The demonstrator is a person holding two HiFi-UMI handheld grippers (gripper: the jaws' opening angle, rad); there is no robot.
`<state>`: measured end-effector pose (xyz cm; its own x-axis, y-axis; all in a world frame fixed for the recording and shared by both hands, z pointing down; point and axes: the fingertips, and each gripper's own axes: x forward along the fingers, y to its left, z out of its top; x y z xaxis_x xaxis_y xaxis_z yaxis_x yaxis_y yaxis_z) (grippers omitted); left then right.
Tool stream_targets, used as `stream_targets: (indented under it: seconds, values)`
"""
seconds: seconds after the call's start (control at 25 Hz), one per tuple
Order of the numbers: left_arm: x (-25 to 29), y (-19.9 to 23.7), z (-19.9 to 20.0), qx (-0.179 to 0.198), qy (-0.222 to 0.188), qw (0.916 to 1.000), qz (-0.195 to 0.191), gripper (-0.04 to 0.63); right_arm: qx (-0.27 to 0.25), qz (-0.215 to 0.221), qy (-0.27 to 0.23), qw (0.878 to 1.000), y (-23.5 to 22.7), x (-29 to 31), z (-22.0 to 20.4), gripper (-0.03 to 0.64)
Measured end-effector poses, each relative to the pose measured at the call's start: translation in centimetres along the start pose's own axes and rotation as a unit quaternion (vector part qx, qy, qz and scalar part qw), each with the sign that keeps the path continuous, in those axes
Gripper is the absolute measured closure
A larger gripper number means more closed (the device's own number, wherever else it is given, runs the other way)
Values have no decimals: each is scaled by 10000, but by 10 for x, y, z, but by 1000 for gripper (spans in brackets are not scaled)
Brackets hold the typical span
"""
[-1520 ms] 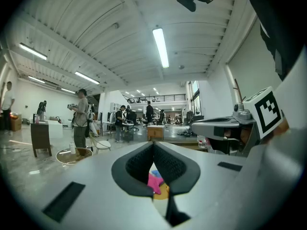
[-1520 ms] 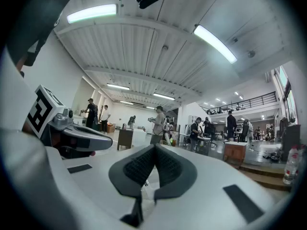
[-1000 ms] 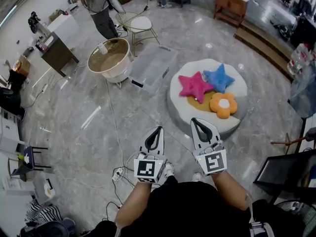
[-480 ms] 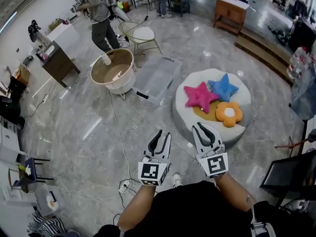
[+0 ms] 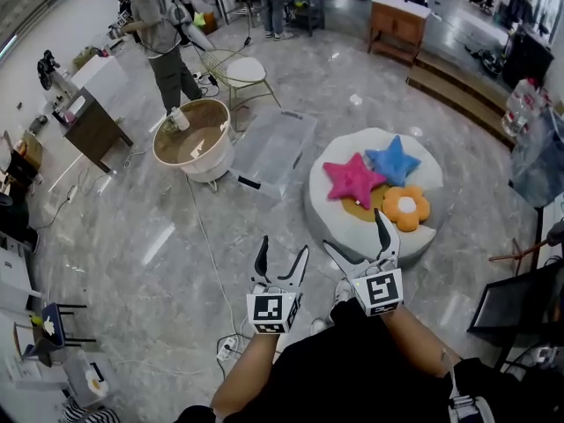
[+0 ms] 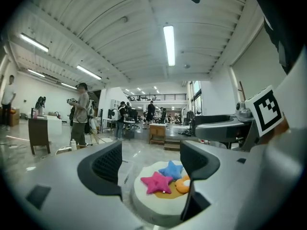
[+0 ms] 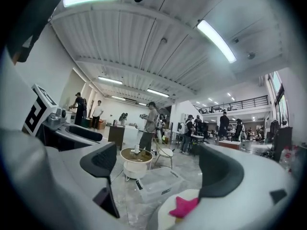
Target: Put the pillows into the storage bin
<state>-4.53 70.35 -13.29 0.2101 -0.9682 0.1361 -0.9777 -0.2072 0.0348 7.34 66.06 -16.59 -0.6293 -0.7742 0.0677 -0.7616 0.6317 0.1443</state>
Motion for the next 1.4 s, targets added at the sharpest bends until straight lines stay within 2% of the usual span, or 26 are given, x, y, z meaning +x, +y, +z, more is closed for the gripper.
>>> stream_targets:
  seconds: [0.12, 0.36, 0.48, 0.64, 0.76, 0.84, 1.0, 1.4]
  values:
    - [17, 13, 2, 21, -51, 9999, 97, 223, 91, -88, 122, 9998, -14, 13, -11, 18]
    - [80, 24, -2, 131, 115, 9998, 65, 207, 176, -283, 383, 9987, -68, 49, -39, 18]
    - [117, 29, -1, 283, 164, 9995, 41, 209, 136, -364, 328, 9987, -98, 76, -49, 18]
    - [179, 34, -1, 253, 296, 9992, 48, 209, 146, -406, 376, 9984, -145, 116, -60, 18]
    - [228, 29, -2, 219, 444, 9988, -61, 209, 296, -520, 528, 9968, -183, 142, -73, 18]
    - [261, 28, -4, 340, 531, 9979, -148, 209, 277, -550, 667, 9959, -206, 161, -90, 18]
    - [319, 30, -16, 518, 767, 9952, -326, 209, 611, -601, 1022, 9911, -240, 191, -120, 18]
    - [428, 5, -34, 606, 1191, 9875, -835, 209, 927, -656, 1499, 9822, -313, 240, -172, 18]
